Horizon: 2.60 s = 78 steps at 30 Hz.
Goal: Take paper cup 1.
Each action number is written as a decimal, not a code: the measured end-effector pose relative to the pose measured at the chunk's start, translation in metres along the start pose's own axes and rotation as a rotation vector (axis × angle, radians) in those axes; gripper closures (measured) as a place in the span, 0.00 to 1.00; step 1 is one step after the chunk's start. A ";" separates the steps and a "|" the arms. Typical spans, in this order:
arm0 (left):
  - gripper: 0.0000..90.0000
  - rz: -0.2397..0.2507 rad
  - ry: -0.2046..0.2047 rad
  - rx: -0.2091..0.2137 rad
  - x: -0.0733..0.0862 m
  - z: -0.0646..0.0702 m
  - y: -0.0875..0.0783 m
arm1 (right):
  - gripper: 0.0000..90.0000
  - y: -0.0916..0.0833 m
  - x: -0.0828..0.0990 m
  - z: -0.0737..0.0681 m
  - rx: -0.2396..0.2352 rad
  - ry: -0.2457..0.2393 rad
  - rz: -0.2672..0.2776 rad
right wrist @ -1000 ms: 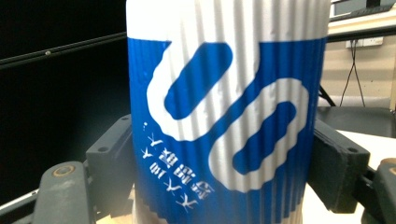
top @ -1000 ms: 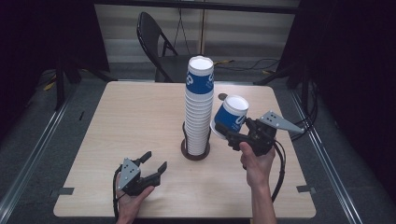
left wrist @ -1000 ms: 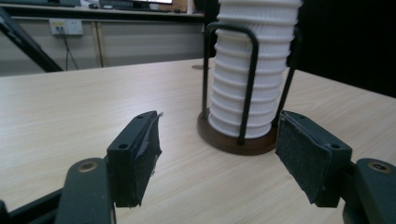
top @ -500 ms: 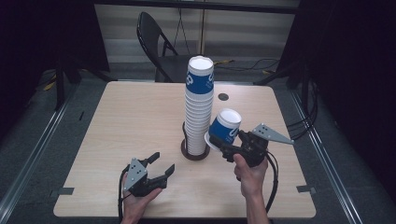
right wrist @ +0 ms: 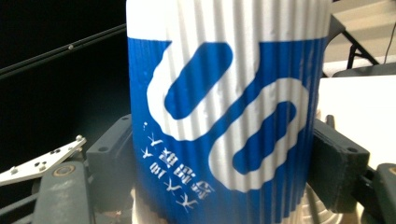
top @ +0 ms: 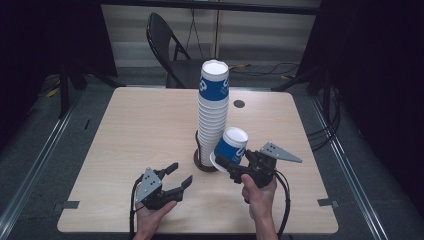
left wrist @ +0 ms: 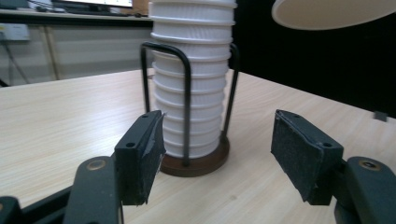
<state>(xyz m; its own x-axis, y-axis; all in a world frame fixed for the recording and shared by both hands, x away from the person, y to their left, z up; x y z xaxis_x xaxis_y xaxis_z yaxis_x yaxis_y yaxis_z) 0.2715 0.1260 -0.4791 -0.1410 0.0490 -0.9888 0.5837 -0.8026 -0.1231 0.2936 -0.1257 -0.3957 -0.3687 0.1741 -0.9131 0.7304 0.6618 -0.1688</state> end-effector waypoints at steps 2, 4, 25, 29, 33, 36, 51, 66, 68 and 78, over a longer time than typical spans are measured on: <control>0.40 0.010 -0.005 0.019 0.000 0.003 0.004 | 0.24 0.002 0.005 -0.002 -0.012 0.009 -0.007; 0.41 0.010 0.011 0.028 -0.001 0.005 0.005 | 0.24 0.004 0.010 -0.004 -0.013 0.018 -0.008; 0.38 0.091 0.040 0.133 -0.002 0.022 0.023 | 0.24 0.009 0.054 -0.006 -0.082 0.226 -0.038; 0.33 0.104 0.038 0.141 -0.001 0.026 0.026 | 0.24 0.009 0.059 -0.006 -0.094 0.275 -0.038; 0.32 0.120 0.034 0.134 0.000 0.029 0.028 | 0.24 0.010 0.063 -0.007 -0.106 0.304 -0.042; 0.40 0.142 0.040 0.129 0.000 0.030 0.027 | 0.24 0.011 0.065 -0.008 -0.124 0.340 -0.046; 0.69 0.222 0.066 0.098 -0.004 0.033 0.042 | 0.24 0.017 0.073 -0.018 -0.147 0.355 -0.083; 0.93 0.188 0.004 0.111 -0.002 0.027 0.040 | 0.15 0.015 0.069 -0.015 -0.099 0.296 -0.066; 0.93 0.183 0.001 0.115 -0.002 0.027 0.039 | 0.15 0.014 0.067 -0.014 -0.098 0.292 -0.059; 0.93 0.111 -0.011 0.138 -0.004 0.024 0.029 | 0.15 0.014 0.060 -0.012 -0.072 0.227 -0.041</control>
<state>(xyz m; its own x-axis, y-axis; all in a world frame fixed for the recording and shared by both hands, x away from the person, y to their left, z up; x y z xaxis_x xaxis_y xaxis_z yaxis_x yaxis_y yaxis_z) 0.2699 0.0881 -0.4768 -0.0908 -0.0505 -0.9946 0.4813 -0.8766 0.0006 0.2750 -0.0977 -0.4482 -0.5233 0.2999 -0.7976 0.6722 0.7206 -0.1701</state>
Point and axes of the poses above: each handheld gripper's, and its own axes: y roughly forward along the jaws, x roughly out of its underside, z roughly to its right, the point moved 3 cm from there along y, roughly forward along the jaws, and after that the axes turned 9 degrees about x, right-handed, at the moved point
